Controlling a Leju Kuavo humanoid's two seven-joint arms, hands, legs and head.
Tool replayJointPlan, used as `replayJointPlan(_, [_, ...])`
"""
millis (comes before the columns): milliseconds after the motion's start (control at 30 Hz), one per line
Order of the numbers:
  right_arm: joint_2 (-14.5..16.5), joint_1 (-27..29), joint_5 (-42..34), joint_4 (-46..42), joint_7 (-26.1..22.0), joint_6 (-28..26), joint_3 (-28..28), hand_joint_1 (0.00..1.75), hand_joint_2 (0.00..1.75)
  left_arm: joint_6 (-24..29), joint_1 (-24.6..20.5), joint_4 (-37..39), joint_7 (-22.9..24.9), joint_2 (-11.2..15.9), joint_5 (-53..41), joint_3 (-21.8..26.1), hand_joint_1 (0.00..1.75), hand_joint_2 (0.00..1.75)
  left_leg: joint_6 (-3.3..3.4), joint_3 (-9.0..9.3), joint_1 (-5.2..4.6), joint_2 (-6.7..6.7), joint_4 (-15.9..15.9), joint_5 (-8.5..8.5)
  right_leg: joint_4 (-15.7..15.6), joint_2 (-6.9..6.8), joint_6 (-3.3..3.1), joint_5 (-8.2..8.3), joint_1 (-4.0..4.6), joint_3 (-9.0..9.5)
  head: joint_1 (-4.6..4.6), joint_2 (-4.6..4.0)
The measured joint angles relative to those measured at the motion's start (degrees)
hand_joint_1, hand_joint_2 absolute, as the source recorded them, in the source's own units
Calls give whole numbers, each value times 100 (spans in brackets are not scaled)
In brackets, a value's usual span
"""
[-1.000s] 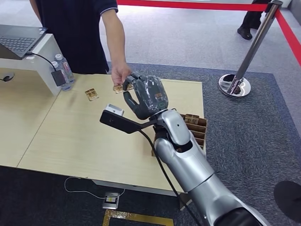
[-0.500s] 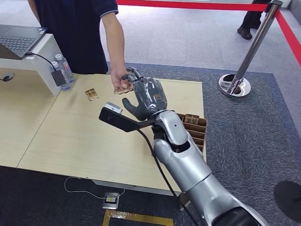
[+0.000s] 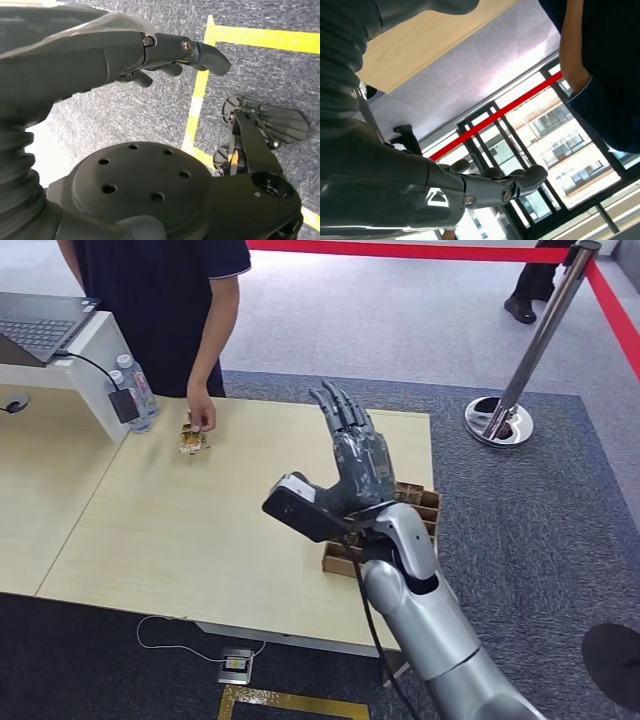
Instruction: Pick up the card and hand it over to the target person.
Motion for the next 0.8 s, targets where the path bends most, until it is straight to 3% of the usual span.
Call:
replayJointPlan(100, [-152, 467, 129, -715, -4, -196, -108, 0, 175, 17, -15, -12, 48, 2, 41, 44, 0, 175, 0, -3, -2, 6, 3, -5, 4, 6, -1, -3, -2, -6, 0, 0])
replayJointPlan(333, [-195, 1140, 212, -1660, 12, -663, -540, 0, 175, 172, -69, -29, 112, -59, 190, 186, 0, 175, -1, -10, -4, 16, 7, -6, 10, 17, -3, 0, -5, -22, 0, 0])
replayJointPlan(500, [-256, 1574, -79, -1948, 47, -990, -1334, 0, 175, 256, -97, -37, 105, -130, 255, 236, 0, 175, 2, -8, -5, 18, 7, -6, 8, 19, -1, 1, -5, -20, 0, 0])
replayJointPlan(600, [-238, 2306, -325, -2172, 28, -1239, -2009, 0, 175, 246, -76, -42, 95, -184, 247, 218, 0, 175, 3, -6, -4, 4, 5, -5, 2, 6, 0, 0, -4, -11, 0, 0])
replayJointPlan(700, [-37, 3056, -597, -2321, -71, -1402, -2603, 0, 175, 245, -38, -62, 90, -232, 237, 204, 0, 175, 2, 3, -4, -11, -2, -6, -7, -9, 0, -5, -4, 3, 0, 0])
replayJointPlan(800, [417, 3510, -901, -2243, -178, -1256, -3426, 0, 175, 232, 4, -88, 24, -265, 233, 190, 0, 175, 2, 5, -5, 5, 0, -13, -3, 8, -1, -8, -6, 0, 0, 0])
